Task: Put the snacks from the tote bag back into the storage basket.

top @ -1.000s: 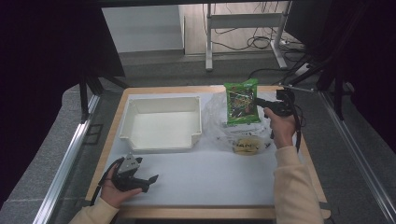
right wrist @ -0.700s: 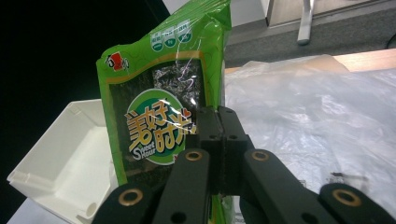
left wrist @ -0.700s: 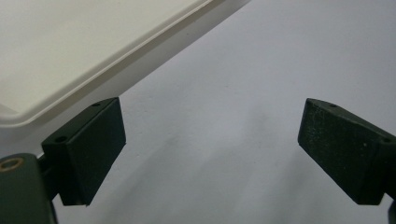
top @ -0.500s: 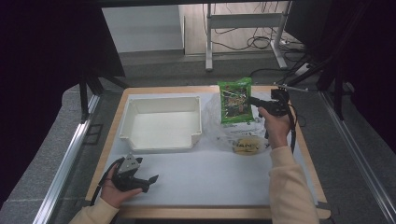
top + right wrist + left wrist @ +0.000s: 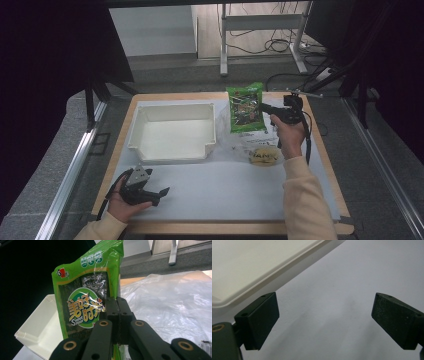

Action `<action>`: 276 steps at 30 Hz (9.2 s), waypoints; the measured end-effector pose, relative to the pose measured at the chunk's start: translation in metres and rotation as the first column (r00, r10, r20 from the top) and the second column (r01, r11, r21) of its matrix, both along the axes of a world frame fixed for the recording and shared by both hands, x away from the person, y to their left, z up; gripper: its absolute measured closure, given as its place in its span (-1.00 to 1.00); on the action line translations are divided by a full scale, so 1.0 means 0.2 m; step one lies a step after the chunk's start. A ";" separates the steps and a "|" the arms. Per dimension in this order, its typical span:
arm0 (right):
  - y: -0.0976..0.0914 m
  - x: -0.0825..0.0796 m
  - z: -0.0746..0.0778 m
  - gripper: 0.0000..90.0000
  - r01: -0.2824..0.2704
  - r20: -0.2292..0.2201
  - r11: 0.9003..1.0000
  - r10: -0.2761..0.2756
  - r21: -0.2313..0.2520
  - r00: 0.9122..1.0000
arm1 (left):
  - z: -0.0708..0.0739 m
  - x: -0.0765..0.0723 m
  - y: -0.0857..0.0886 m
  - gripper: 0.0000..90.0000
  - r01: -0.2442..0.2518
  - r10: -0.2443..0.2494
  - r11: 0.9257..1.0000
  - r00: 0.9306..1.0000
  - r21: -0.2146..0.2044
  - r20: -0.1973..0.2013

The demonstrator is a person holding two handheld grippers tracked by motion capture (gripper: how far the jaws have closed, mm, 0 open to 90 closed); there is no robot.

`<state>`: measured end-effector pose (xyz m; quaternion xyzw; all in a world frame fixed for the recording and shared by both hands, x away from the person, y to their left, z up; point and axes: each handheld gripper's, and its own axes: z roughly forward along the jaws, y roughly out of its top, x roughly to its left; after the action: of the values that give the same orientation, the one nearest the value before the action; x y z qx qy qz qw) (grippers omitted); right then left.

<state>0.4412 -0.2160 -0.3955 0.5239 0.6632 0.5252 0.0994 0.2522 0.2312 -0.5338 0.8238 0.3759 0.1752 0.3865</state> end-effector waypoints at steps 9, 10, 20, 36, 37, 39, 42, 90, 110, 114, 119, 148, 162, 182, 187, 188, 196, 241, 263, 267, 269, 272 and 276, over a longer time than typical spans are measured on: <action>0.07 0.01 0.00 1.00 -0.025 0.007 1.000 0.025 -0.006 1.000 | 0.00 0.00 0.00 -0.83 -0.001 0.001 1.000 1.000 -0.003 0.001; 0.07 0.01 0.00 1.00 -0.025 0.007 1.000 0.025 -0.006 1.000 | 0.00 0.00 0.00 -0.83 -0.001 0.001 1.000 1.000 -0.002 0.000; 0.14 0.01 0.01 1.00 -0.050 0.011 0.999 0.050 -0.002 0.999 | 0.00 0.00 0.00 -0.83 0.000 0.000 1.000 1.000 -0.002 0.000; 0.24 0.03 0.00 1.00 -0.080 0.014 0.997 0.080 -0.007 0.997 | 0.00 0.00 0.00 -0.83 -0.002 0.002 1.000 1.000 -0.004 0.002; 0.25 0.03 0.00 1.00 -0.083 0.014 0.996 0.083 -0.012 0.996 | 0.00 0.00 0.00 -0.83 -0.001 0.001 1.000 1.000 -0.003 0.002; 0.26 0.03 0.00 1.00 -0.084 0.014 0.996 0.085 -0.012 0.996 | 0.00 0.00 0.00 -0.83 -0.002 0.002 1.000 1.000 -0.003 0.002; 0.27 0.03 0.00 1.00 -0.089 0.016 0.996 0.089 -0.015 0.996 | 0.00 0.00 0.00 -0.83 -0.001 0.001 1.000 1.000 -0.003 0.001; 0.63 0.07 -0.08 1.00 -0.205 -0.013 0.979 0.205 0.019 0.979 | 0.00 0.00 0.00 -0.83 0.000 0.000 1.000 1.000 -0.002 -0.003; 0.77 0.08 -0.13 1.00 -0.236 -0.028 0.971 0.237 0.020 0.971 | 0.00 0.00 0.00 -0.83 0.002 -0.002 1.000 1.000 -0.003 -0.003; 0.80 0.08 -0.14 1.00 -0.243 -0.032 0.970 0.244 0.020 0.969 | 0.00 0.00 0.00 -0.83 0.001 -0.001 1.000 1.000 -0.003 -0.001; 0.86 0.08 -0.16 1.00 -0.259 -0.040 0.966 0.259 0.018 0.965 | 0.00 0.00 0.00 -0.83 0.001 -0.001 1.000 1.000 -0.008 -0.001; 1.08 0.09 -0.21 1.00 -0.287 -0.065 0.958 0.287 0.018 0.956 | 0.00 0.00 0.01 -0.83 0.006 -0.006 1.000 1.000 -0.015 -0.004; 1.25 0.11 -0.27 1.00 -0.299 -0.086 0.954 0.297 -0.010 0.951 | 0.00 0.00 0.01 -0.83 0.010 -0.010 1.000 1.000 -0.022 -0.008; 1.40 0.13 -0.41 1.00 -0.278 -0.135 0.960 0.274 -0.014 0.952 | 0.00 0.01 0.01 -0.83 0.012 -0.013 0.999 1.000 -0.031 -0.011; 1.44 0.13 -0.46 1.00 -0.265 -0.153 0.964 0.259 -0.022 0.954 | 0.00 0.01 0.01 -0.83 0.016 -0.017 0.999 1.000 -0.036 -0.011; 1.44 0.13 -0.46 1.00 -0.265 -0.153 0.964 0.259 -0.022 0.954 | 0.00 0.00 0.01 -0.83 0.016 -0.017 0.999 1.000 -0.036 -0.010; 1.48 0.14 -0.53 0.97 -0.264 -0.179 0.963 0.252 -0.045 0.951 | 0.01 0.01 0.02 -0.83 0.019 -0.019 0.999 1.000 -0.039 -0.012; 0.66 -0.32 -0.21 0.05 -0.327 0.086 0.913 0.356 -0.243 0.930 | 0.01 0.00 0.02 -0.82 -0.011 0.012 1.000 1.000 -0.017 0.014; 0.19 -0.61 -0.51 0.00 -0.303 -0.012 0.904 0.315 -0.302 0.949 | 0.00 0.01 0.04 -0.82 -0.027 0.027 0.999 1.000 -0.040 -0.015; 0.20 -0.61 -0.54 0.00 -0.297 -0.013 0.898 0.310 -0.324 0.951 | 0.00 0.01 0.04 -0.82 -0.023 0.022 0.999 1.000 -0.041 -0.016; 0.20 -0.61 -0.54 0.00 -0.289 -0.005 0.901 0.304 -0.325 0.953 | 0.00 0.01 0.04 -0.82 -0.021 0.021 0.999 1.000 -0.043 -0.015; 0.20 -0.61 -0.53 0.00 -0.286 0.003 0.902 0.304 -0.324 0.953 | 0.00 0.01 0.04 -0.82 -0.021 0.021 0.999 1.000 -0.042 -0.016; 0.20 -0.61 -0.53 0.00 -0.271 0.021 0.906 0.293 -0.325 0.956 | 0.00 0.01 0.03 -0.82 -0.018 0.017 0.999 1.000 -0.038 -0.018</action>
<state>0.3188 -0.1767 -0.5022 0.3813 0.8040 0.4378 0.1285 0.2542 0.2369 -0.5339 0.8144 0.3897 0.1641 0.3974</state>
